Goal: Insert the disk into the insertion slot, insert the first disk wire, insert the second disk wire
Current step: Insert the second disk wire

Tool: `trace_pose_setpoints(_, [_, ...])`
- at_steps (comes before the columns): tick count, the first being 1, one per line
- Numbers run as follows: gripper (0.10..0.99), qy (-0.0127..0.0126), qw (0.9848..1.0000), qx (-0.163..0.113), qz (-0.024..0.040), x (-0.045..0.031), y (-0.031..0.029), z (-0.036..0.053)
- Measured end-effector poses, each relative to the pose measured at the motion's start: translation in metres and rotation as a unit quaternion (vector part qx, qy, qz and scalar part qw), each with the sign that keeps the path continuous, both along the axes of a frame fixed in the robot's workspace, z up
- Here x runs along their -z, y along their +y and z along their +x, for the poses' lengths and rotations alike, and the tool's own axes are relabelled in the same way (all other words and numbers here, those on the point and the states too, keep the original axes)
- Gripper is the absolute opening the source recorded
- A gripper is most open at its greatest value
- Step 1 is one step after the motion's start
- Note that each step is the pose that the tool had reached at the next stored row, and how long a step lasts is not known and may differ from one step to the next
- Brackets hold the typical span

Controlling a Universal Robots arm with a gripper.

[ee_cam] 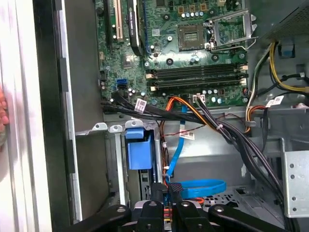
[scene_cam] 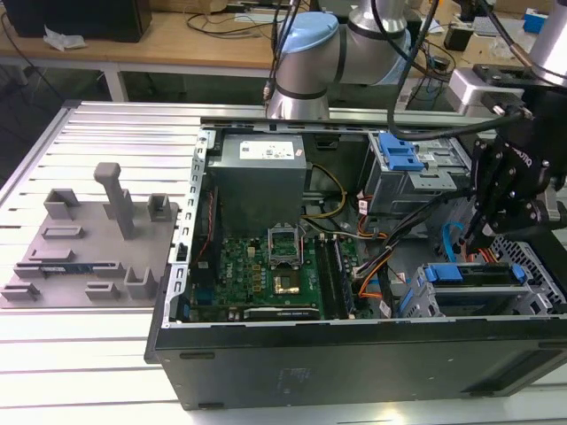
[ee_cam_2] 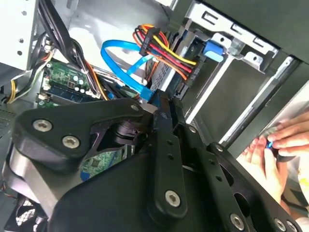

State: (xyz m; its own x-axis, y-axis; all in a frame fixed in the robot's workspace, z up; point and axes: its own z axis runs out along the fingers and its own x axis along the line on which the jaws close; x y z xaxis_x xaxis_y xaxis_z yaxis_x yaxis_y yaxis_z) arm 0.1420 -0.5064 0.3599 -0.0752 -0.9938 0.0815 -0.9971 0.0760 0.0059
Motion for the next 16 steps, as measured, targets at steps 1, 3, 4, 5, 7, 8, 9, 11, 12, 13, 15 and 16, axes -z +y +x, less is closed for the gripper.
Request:
trace_pose_setpoints(1, [0.165, 0.0038, 1.0, 0.0, 0.0003, 0.0, -0.001, 0.0025])
trace_pose_setpoints(3, [0.165, 0.0145, 0.9999, 0.0, 0.0003, 0.0, -0.0026, 0.0078])
trace_pose_setpoints(4, [0.165, 0.0185, 0.9998, 0.0, 0.0003, 0.0, -0.0032, 0.0095])
trace_pose_setpoints(5, [0.165, 0.0207, 0.9998, 0.0, 0.0005, 0.0001, -0.0037, 0.0103])
trace_pose_setpoints(7, [0.165, 0.0215, 0.9998, 0.0, 0.0035, 0.0003, -0.0058, 0.0105])
trace_pose_setpoints(8, [0.165, 0.0215, 0.9997, -0.001, 0.0095, 0.0007, -0.0088, 0.0105])
trace_pose_setpoints(9, [0.165, 0.0215, 0.9997, -0.001, 0.0134, 0.001, -0.0113, 0.0105])
trace_pose_setpoints(11, [0.165, 0.0214, 0.9995, -0.002, 0.0219, 0.0019, -0.0171, 0.0105])
trace_pose_setpoints(12, [0.165, 0.0214, 0.9995, -0.002, 0.0238, 0.002, -0.0179, 0.0105])
trace_pose_setpoints(13, [0.165, 0.0214, 0.9995, -0.002, 0.0238, 0.002, -0.0179, 0.0105])
trace_pose_setpoints(15, [0.165, 0.0214, 0.9995, -0.002, 0.0239, 0.002, -0.0179, 0.0105])
trace_pose_setpoints(16, [0.165, 0.0214, 0.9995, -0.002, 0.0238, 0.0019, -0.0179, 0.0105])
